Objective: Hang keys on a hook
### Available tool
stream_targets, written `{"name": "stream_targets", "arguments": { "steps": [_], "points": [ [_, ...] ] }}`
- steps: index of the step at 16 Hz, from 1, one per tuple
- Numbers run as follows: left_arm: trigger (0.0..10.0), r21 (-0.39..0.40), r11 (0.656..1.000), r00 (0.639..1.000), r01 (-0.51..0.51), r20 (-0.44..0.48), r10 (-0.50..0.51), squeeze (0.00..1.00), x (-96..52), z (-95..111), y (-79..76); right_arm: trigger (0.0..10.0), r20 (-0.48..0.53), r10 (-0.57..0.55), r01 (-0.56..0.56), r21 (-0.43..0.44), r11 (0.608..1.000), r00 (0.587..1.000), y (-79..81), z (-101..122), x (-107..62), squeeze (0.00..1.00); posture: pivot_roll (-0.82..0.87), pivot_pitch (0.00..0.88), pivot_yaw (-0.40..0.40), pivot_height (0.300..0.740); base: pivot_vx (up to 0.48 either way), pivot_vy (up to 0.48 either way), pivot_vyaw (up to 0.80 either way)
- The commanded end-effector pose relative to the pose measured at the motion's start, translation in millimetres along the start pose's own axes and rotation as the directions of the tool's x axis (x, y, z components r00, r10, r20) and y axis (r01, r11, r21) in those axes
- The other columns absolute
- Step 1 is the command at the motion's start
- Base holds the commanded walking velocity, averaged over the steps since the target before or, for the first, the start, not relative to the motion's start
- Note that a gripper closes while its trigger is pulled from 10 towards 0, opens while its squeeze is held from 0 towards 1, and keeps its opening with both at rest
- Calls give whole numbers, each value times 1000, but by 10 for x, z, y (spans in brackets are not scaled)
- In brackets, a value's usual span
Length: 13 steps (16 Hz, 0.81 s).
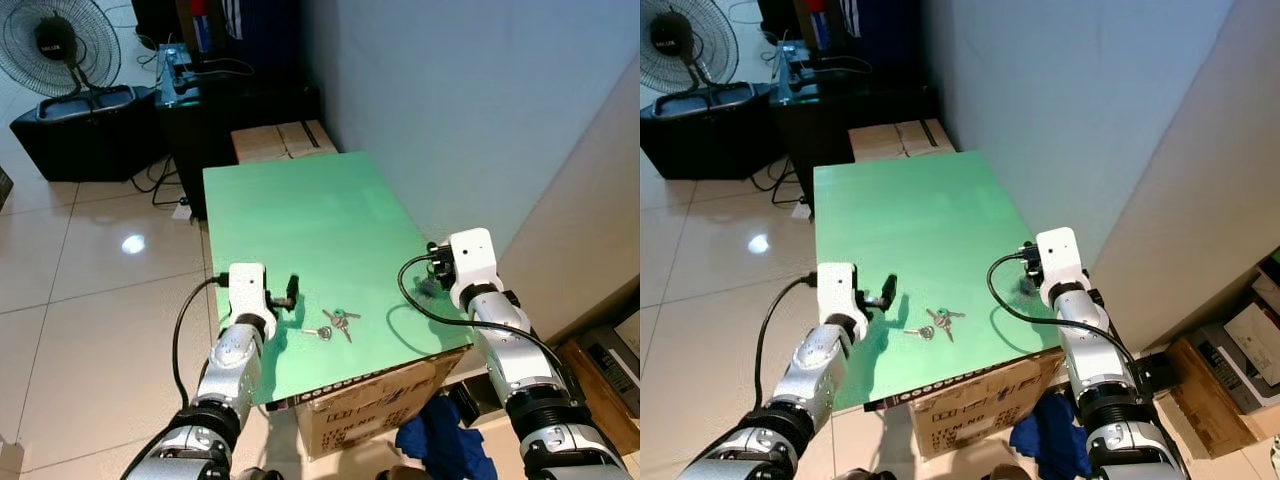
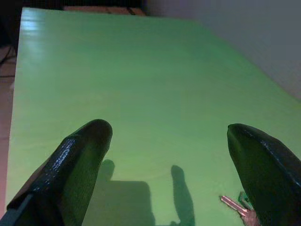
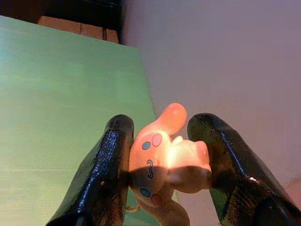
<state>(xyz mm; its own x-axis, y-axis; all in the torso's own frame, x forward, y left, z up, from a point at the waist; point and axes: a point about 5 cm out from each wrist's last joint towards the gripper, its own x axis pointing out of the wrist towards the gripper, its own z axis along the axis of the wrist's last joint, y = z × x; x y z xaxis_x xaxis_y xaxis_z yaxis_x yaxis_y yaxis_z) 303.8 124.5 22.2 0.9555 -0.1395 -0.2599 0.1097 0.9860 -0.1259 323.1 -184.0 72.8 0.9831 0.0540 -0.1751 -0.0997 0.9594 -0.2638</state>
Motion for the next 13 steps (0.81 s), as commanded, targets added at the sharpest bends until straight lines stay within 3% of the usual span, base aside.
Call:
{"name": "stream_targets", "arguments": {
  "steps": [1,5,6,13],
  "points": [
    [10000,4,1000,1000,3,9,-3,0,20,34,2,0,10,-17,17,11,1000,1000,-31,48,8,0,-256,0,61,740,0,0,0],
    [10000,23,1000,1000,-5,25,4,0,41,98,57,0,-18,-20,20,-3,1000,1000,14,9,12,0,-241,0,69,740,0,0,0],
    [10000,31,1000,1000,-8,26,7,0,42,104,73,10000,-31,-3,2,-28,1000,1000,44,0,22,0,-238,0,71,740,0,0,0],
    [10000,54,999,999,-9,42,6,0,55,148,74,10000,-43,-2,1,-32,999,999,118,20,71,0,-210,0,64,740,0,0,0]
  ]
}}
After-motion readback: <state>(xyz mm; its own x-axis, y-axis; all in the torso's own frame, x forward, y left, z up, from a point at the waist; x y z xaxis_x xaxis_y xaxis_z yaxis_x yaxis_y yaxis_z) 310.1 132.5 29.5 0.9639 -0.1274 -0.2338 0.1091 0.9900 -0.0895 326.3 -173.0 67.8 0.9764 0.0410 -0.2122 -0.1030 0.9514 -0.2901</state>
